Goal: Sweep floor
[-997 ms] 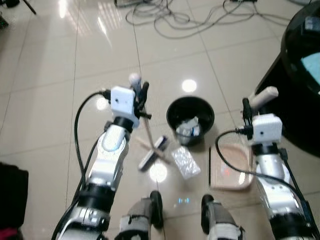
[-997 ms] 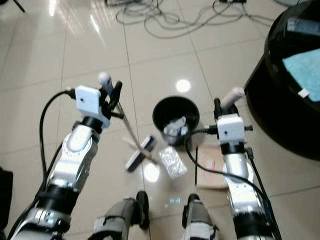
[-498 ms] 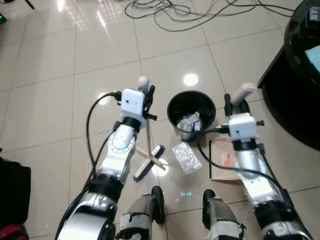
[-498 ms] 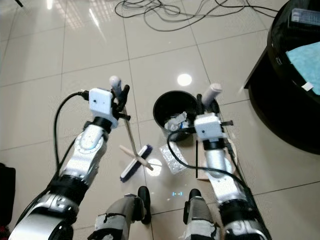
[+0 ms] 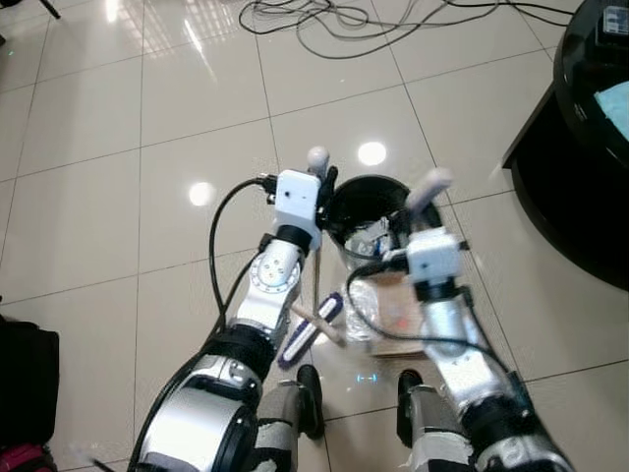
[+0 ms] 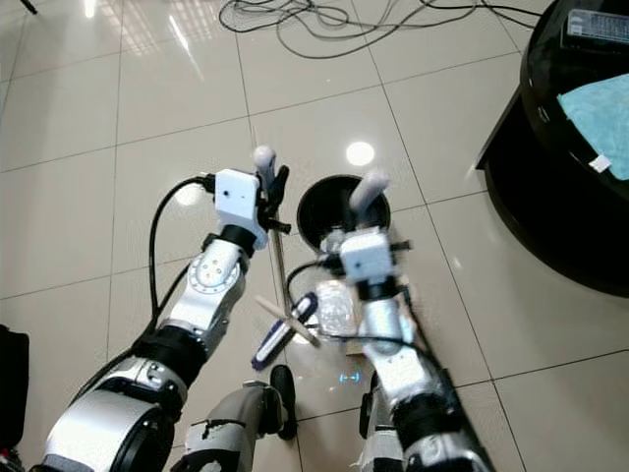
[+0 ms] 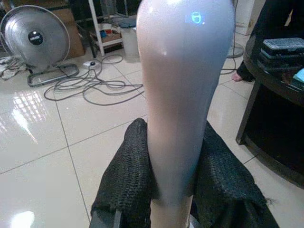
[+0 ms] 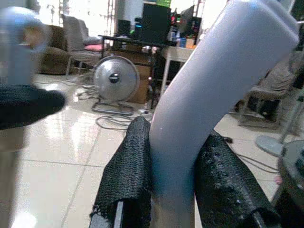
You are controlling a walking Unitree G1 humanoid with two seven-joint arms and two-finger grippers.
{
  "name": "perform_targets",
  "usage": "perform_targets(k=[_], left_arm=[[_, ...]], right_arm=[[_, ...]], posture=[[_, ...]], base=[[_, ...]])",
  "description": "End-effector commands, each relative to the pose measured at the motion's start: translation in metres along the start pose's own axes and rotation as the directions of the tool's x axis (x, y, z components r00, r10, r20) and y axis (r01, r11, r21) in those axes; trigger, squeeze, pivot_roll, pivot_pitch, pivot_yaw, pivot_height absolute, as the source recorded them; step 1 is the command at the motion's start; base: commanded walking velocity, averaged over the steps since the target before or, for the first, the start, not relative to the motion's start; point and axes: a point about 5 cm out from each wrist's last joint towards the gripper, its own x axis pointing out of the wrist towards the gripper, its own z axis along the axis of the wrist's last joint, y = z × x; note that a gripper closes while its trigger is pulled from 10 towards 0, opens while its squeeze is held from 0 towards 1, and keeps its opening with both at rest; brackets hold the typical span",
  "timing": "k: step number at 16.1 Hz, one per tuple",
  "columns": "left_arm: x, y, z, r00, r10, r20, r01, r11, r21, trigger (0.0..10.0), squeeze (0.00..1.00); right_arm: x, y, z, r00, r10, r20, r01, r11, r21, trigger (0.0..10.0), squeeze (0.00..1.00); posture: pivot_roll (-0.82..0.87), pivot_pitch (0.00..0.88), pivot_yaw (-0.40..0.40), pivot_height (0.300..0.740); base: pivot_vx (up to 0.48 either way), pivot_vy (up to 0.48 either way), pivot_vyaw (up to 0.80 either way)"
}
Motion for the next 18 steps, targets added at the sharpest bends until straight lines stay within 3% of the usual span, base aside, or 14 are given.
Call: perform_targets(k=[1,3,6,9,13,18], left_arm=[[-0.005,0.004,-0.010,0.998,0.054,-0.043,-0.056,0.998,-0.042,10.0,0.00],[0.000,0.003,-0.004,0.998,0.062,-0.018,-0.063,0.995,-0.076,10.0,0.00],[0.009,-0.007,0.016,0.997,0.022,0.073,-0.008,0.981,-0.193,10.0,0.00],[0.006,-0.007,0.030,0.989,-0.018,0.145,0.054,0.966,-0.252,10.0,0.00],[0.002,0.013,0.036,0.982,-0.064,0.177,0.095,0.981,-0.169,10.0,0.00],[-0.004,0.060,0.062,0.965,-0.133,0.227,0.144,0.989,-0.030,10.0,0.00]], right_arm=[[-0.012,0.013,-0.004,0.999,0.038,-0.037,-0.036,0.999,0.033,10.0,0.00],[-0.012,0.014,-0.005,0.998,0.046,-0.044,-0.044,0.998,0.039,10.0,0.00],[-0.008,0.012,-0.009,0.997,0.037,-0.064,-0.034,0.998,0.046,10.0,0.00],[0.000,0.009,-0.010,0.997,0.031,-0.069,-0.028,0.999,0.046,10.0,0.00],[0.009,0.000,-0.011,0.997,0.005,-0.073,0.001,0.997,0.080,10.0,0.00],[0.004,-0.012,-0.005,1.000,-0.004,-0.031,0.008,0.991,0.131,10.0,0.00]], posture=[[0.06,0.378,0.172,0.740],[0.07,0.371,0.159,0.740],[0.08,0.342,0.148,0.740],[0.08,0.310,0.126,0.740],[0.05,0.240,0.083,0.740],[0.02,0.144,0.044,0.740]], base=[[0.000,0.000,0.00],[0.000,0.000,0.00],[0.000,0.000,0.00],[0.000,0.000,0.00],[0.000,0.000,0.00],[0.000,0.000,0.00]])
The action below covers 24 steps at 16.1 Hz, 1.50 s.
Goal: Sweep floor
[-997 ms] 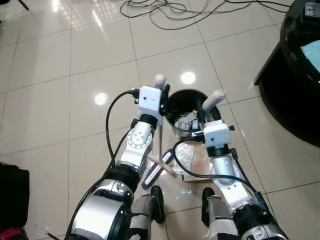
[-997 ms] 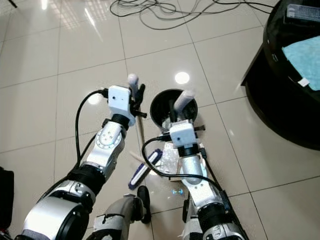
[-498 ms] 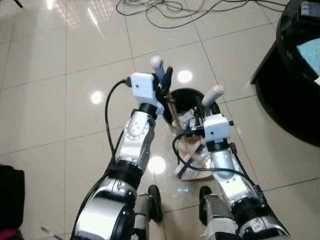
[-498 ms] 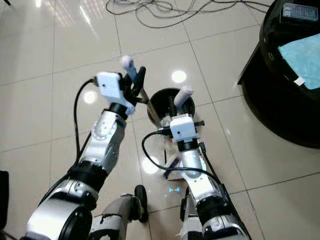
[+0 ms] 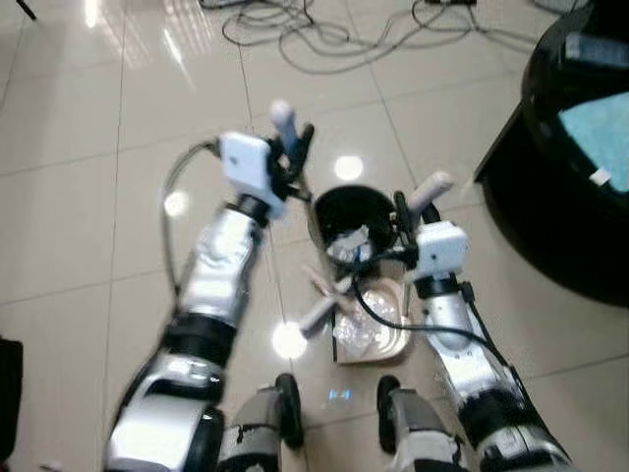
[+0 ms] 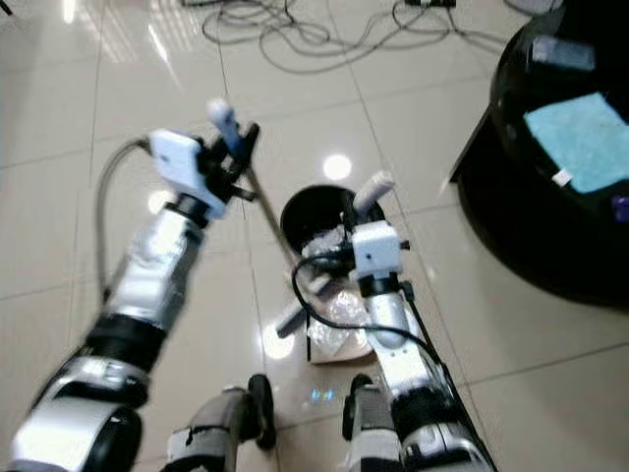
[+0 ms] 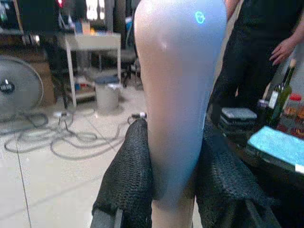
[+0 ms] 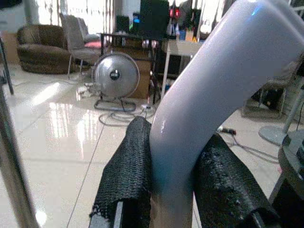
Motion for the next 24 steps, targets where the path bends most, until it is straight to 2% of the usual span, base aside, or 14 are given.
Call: perform_targets(k=[1,3,4,7,9,10,12,14,15,17,19,21,22,24], left_arm=[[-0.003,0.011,0.013,0.999,-0.023,0.041,0.023,1.000,0.006,10.0,0.00],[-0.007,0.023,0.019,0.997,-0.066,0.025,0.066,0.998,0.003,10.0,0.00],[-0.011,0.034,0.022,0.997,-0.072,0.007,0.072,0.997,0.020,10.0,0.00],[-0.023,0.065,0.029,0.999,-0.028,-0.045,0.033,0.991,0.127,10.0,0.00],[-0.032,0.085,0.030,0.994,0.065,-0.086,-0.040,0.965,0.260,10.0,0.00],[-0.037,0.096,0.032,0.987,0.140,-0.084,-0.105,0.938,0.332,10.0,0.00],[-0.044,0.108,0.034,0.969,0.236,-0.079,-0.183,0.891,0.415,10.0,0.00],[-0.050,0.114,0.030,0.951,0.296,-0.090,-0.227,0.865,0.448,10.0,0.00],[-0.055,0.110,0.024,0.948,0.304,-0.097,-0.228,0.857,0.462,10.0,0.00],[-0.058,0.105,0.019,0.947,0.303,-0.105,-0.223,0.858,0.463,10.0,0.00],[-0.063,0.099,0.012,0.946,0.305,-0.113,-0.222,0.860,0.460,10.0,0.00],[-0.066,0.091,0.004,0.935,0.314,-0.162,-0.225,0.882,0.413,10.0,0.00],[-0.066,0.090,0.002,0.933,0.316,-0.171,-0.225,0.885,0.409,10.0,0.00],[-0.067,0.075,-0.001,0.944,0.280,-0.175,-0.196,0.903,0.383,10.0,0.00]], right_arm=[[-0.002,-0.003,0.004,1.000,-0.010,0.028,0.009,1.000,0.017,10.0,0.00],[-0.003,-0.008,0.005,0.999,-0.028,0.030,0.027,0.999,0.026,10.0,0.00],[-0.002,-0.010,0.006,0.999,-0.039,0.032,0.038,0.999,0.038,10.0,0.00],[0.003,-0.008,0.010,0.999,-0.031,0.036,0.028,0.995,0.092,10.0,0.00],[0.007,0.001,0.013,0.999,-0.002,0.037,-0.004,0.988,0.156,10.0,0.00],[0.009,0.007,0.015,0.999,0.027,0.040,-0.034,0.982,0.186,10.0,0.00],[0.014,0.014,0.019,0.997,0.059,0.050,-0.069,0.967,0.245,10.0,0.00],[0.021,0.019,0.027,0.994,0.085,0.074,-0.103,0.951,0.291,10.0,0.00],[0.032,0.018,0.040,0.990,0.083,0.116,-0.118,0.934,0.337,10.0,0.00],[0.041,0.014,0.052,0.987,0.064,0.149,-0.117,0.919,0.376,10.0,0.00],[0.055,0.006,0.071,0.977,0.054,0.206,-0.132,0.915,0.383,10.0,0.00],[0.071,-0.018,0.096,0.966,0.000,0.259,-0.097,0.926,0.364,10.0,0.00],[0.074,-0.023,0.100,0.964,-0.014,0.265,-0.086,0.928,0.362,10.0,0.00],[0.082,-0.058,0.129,0.943,-0.107,0.315,-0.001,0.946,0.326,10.0,0.00]], posture=[[0.02,0.131,0.040,0.740],[0.01,0.114,0.040,0.740],[0.01,0.106,0.040,0.740],[0.00,0.091,0.032,0.740],[0.00,0.084,0.027,0.740],[0.00,0.081,0.022,0.740],[0.00,0.079,0.017,0.740],[-0.01,0.077,0.013,0.740],[-0.01,0.076,0.010,0.740],[-0.01,0.076,0.009,0.740],[-0.01,0.075,0.009,0.740],[-0.02,0.071,0.007,0.740],[-0.02,0.071,0.007,0.740],[-0.04,0.061,0.014,0.740]], base=[[0.000,0.000,0.00],[0.000,0.000,0.00],[0.000,0.000,0.00],[0.000,0.000,0.00],[0.000,0.000,0.00],[0.000,0.000,0.00],[0.000,0.000,0.00],[0.000,0.000,0.00],[0.000,0.000,0.00],[0.000,0.000,0.00],[0.000,0.000,0.00],[0.000,0.000,0.00],[0.000,0.000,0.00],[0.000,0.000,0.00]])
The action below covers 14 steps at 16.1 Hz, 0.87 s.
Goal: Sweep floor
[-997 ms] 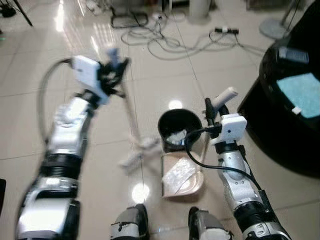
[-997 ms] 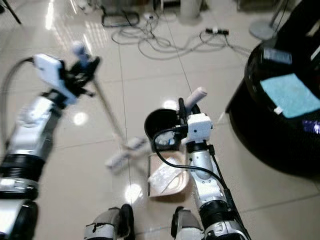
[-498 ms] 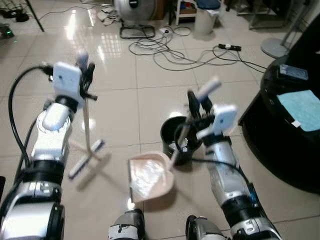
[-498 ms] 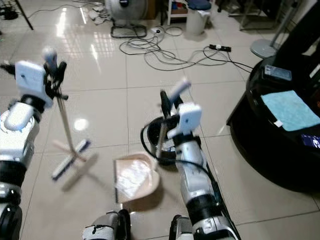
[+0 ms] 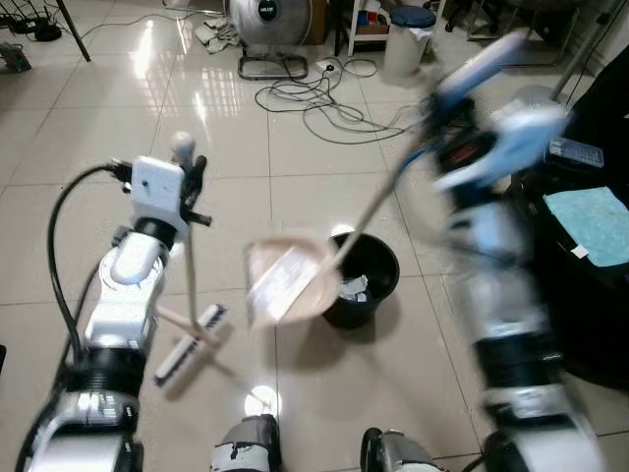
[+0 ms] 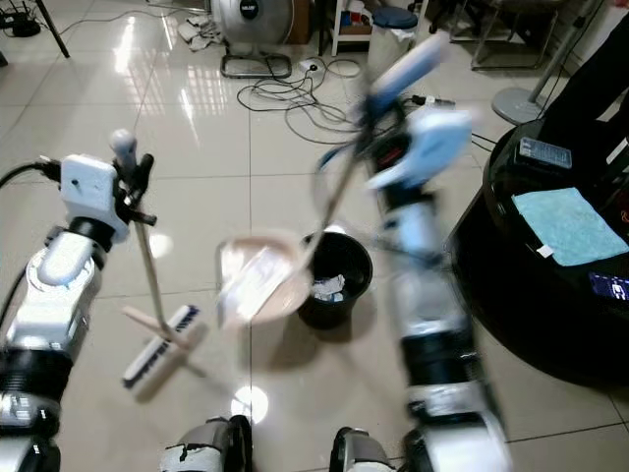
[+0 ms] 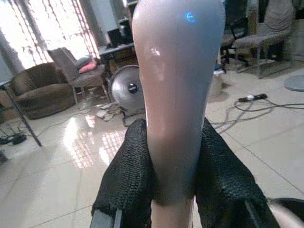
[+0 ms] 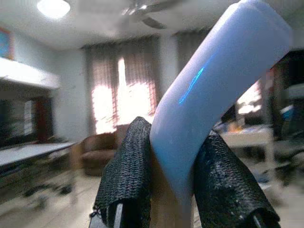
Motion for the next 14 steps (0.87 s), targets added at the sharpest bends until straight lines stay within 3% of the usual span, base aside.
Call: perform_targets(k=[1,4,7,11,14], left_arm=[[0.001,-0.004,0.009,0.999,-0.014,0.035,0.013,1.000,0.015,10.0,0.00],[-0.005,-0.029,0.015,0.996,-0.073,0.059,0.074,0.997,-0.020,10.0,0.00],[-0.007,-0.041,0.020,0.990,-0.113,0.084,0.116,0.993,-0.030,10.0,0.00],[-0.010,-0.051,0.025,0.988,-0.128,0.085,0.131,0.991,-0.038,10.0,0.00],[-0.011,-0.055,0.026,0.986,-0.142,0.084,0.146,0.988,-0.044,10.0,0.00]], right_arm=[[0.009,-0.003,0.022,0.996,-0.020,0.085,0.019,1.000,0.008,10.0,0.00],[0.016,-0.037,0.069,0.988,-0.094,0.124,0.104,0.991,-0.078,10.0,0.00],[0.005,-0.050,0.078,0.987,-0.133,0.086,0.143,0.982,-0.127,10.0,0.00],[-0.019,-0.060,0.078,0.978,-0.209,-0.009,0.205,0.968,-0.145,10.0,0.00],[-0.028,-0.061,0.079,0.971,-0.235,-0.028,0.229,0.963,-0.139,10.0,0.00]], posture=[[-0.04,0.061,0.014,0.740],[-0.07,0.044,0.024,0.740],[-0.08,0.034,0.027,0.740],[-0.08,0.026,0.037,0.740],[-0.08,0.023,0.041,0.740]], base=[[0.000,0.000,0.00],[0.000,0.000,0.00],[0.000,0.000,0.00],[0.308,0.000,0.00],[0.378,0.000,0.00]])
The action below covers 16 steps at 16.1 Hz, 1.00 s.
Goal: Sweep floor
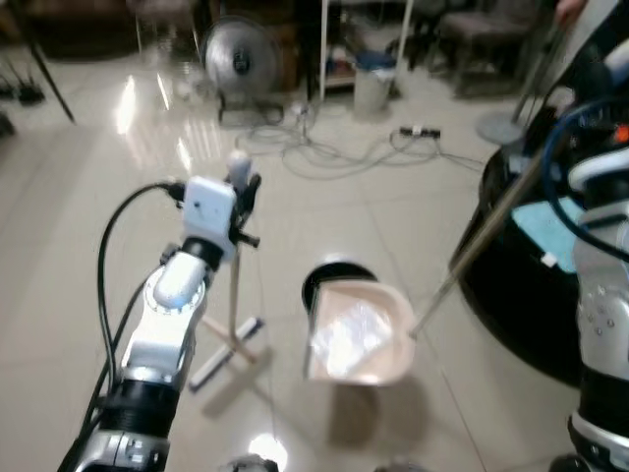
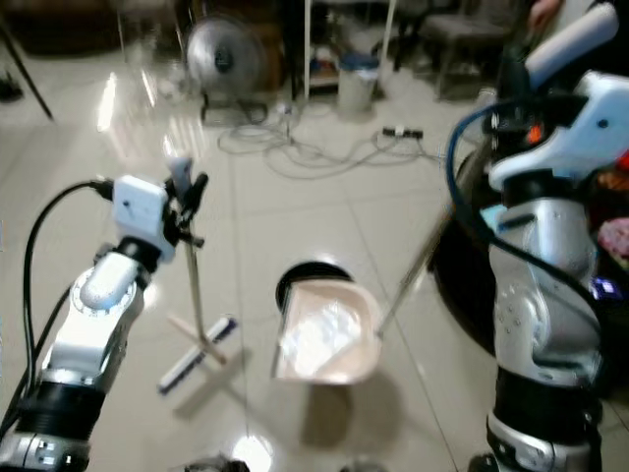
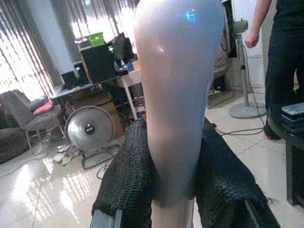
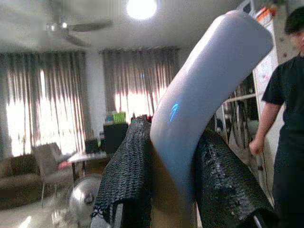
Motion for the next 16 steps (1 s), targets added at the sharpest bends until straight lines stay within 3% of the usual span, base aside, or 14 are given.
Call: perform_targets(k=[1,16], left_arm=[[0.0017,-0.0007,0.0111,0.999,-0.010,0.040,0.009,1.000,0.025,10.0,0.00],[-0.0030,-0.0052,0.0094,1.000,-0.007,0.015,0.007,1.000,0.017,10.0,0.00]], right_arm=[[-0.0015,-0.0026,0.0106,0.999,-0.023,0.038,0.022,1.000,0.012,10.0,0.00],[-0.0058,0.0005,0.0135,1.000,-0.006,-0.004,0.006,1.000,0.017,10.0,0.00]], posture=[[-0.08,0.024,0.042,0.740],[-0.08,0.017,0.033,0.740]], base=[[0.405,0.000,0.00],[0.402,0.000,0.00]])
